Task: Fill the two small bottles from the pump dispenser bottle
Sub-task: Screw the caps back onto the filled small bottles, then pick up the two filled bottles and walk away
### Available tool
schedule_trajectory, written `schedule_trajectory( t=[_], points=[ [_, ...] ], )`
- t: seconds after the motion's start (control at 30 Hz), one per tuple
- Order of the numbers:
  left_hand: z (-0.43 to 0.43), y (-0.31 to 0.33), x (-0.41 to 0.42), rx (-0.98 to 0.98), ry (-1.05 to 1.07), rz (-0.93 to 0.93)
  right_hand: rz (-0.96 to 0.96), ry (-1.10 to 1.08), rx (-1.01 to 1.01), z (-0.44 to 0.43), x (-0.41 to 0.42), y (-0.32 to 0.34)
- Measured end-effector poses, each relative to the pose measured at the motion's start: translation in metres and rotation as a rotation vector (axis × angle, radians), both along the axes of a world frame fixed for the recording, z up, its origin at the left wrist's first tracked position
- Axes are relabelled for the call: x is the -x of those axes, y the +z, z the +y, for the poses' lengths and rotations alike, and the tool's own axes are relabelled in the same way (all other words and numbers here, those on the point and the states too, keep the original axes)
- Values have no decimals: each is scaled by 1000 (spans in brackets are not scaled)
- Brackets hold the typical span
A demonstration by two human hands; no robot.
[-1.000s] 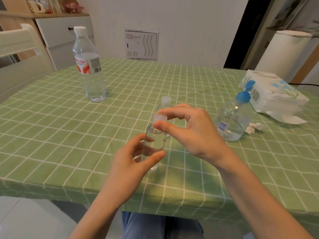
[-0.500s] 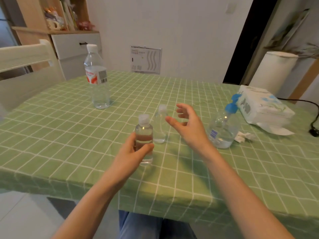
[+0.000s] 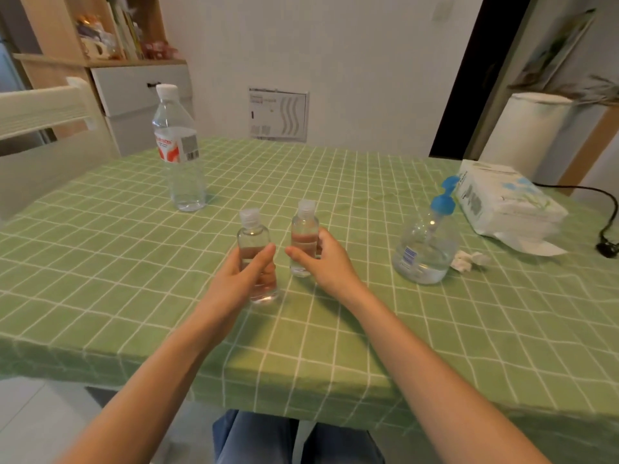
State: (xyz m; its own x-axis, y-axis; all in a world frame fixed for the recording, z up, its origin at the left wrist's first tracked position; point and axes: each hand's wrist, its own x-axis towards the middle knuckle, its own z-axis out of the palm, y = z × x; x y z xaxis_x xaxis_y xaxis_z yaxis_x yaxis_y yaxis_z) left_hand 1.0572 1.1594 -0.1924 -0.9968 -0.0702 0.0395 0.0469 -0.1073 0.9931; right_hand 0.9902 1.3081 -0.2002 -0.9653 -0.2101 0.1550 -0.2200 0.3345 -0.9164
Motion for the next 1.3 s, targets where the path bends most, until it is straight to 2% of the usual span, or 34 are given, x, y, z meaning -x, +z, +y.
schedule_trajectory(
  t=[0.17,0.47,0.63,0.73,1.07,1.3],
  points=[
    [-11,-2,26,-16,11,-14,-1,44,22,3,5,2],
    [-33,0,77,-55,-13,-92,-117,96,185,8,27,12],
    [-42,5,91,-79,-8,-166,-228,76,320,7,36,18],
    [-44,21,94,-100,11,-285,-346,47,384,9,33,36],
    [-49,111,33,-196,14,-577,-647,-108,433,29,-23,133],
    [-56,117,-24,-223,108,-684,-785,-285,522,44,-91,141]
  ],
)
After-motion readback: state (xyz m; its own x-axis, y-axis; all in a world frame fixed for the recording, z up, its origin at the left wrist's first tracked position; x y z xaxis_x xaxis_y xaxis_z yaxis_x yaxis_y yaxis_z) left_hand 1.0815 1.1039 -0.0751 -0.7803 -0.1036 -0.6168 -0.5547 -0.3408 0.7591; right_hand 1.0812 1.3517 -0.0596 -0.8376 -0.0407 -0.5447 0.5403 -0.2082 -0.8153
